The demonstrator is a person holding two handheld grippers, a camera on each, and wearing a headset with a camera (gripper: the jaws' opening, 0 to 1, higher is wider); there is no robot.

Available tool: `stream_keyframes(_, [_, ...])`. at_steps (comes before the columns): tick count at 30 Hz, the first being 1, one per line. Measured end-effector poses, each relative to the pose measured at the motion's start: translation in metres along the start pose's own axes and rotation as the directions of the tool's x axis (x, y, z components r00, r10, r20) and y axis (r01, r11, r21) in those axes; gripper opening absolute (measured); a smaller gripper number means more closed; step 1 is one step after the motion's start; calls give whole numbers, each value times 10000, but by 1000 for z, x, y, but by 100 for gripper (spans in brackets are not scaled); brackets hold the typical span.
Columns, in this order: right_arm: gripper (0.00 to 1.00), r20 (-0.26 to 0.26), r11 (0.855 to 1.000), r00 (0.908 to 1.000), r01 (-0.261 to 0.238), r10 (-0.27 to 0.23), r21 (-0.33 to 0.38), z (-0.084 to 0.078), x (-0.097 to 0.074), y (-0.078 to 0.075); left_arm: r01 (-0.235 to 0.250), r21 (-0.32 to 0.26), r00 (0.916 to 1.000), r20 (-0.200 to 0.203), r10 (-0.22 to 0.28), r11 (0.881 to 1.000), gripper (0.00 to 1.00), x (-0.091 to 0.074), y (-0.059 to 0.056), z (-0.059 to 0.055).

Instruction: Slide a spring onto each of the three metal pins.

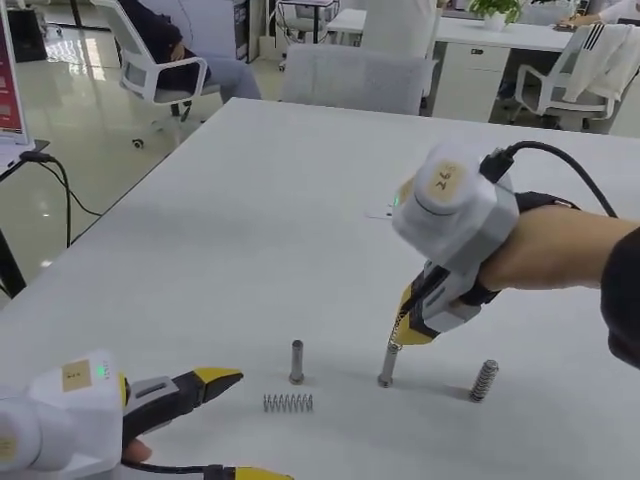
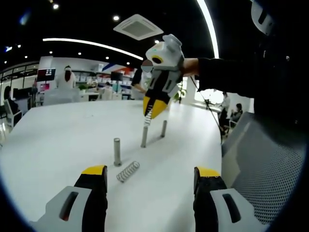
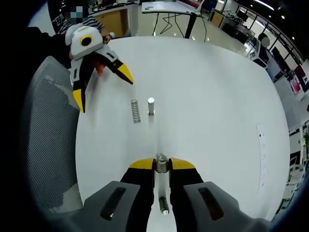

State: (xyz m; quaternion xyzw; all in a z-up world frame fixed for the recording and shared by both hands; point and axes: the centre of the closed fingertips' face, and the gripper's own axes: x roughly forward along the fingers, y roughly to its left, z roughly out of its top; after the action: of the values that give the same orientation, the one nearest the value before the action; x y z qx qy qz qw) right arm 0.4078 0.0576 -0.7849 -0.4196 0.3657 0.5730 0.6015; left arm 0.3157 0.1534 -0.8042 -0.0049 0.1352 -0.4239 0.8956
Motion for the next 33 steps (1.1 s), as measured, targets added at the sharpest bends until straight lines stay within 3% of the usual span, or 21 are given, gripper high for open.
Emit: stream_keyframes(33, [8, -637, 9991, 9973, -347, 361, 223, -16, 39, 2, 8, 60, 9999, -103, -8, 10000, 67, -1, -2, -1])
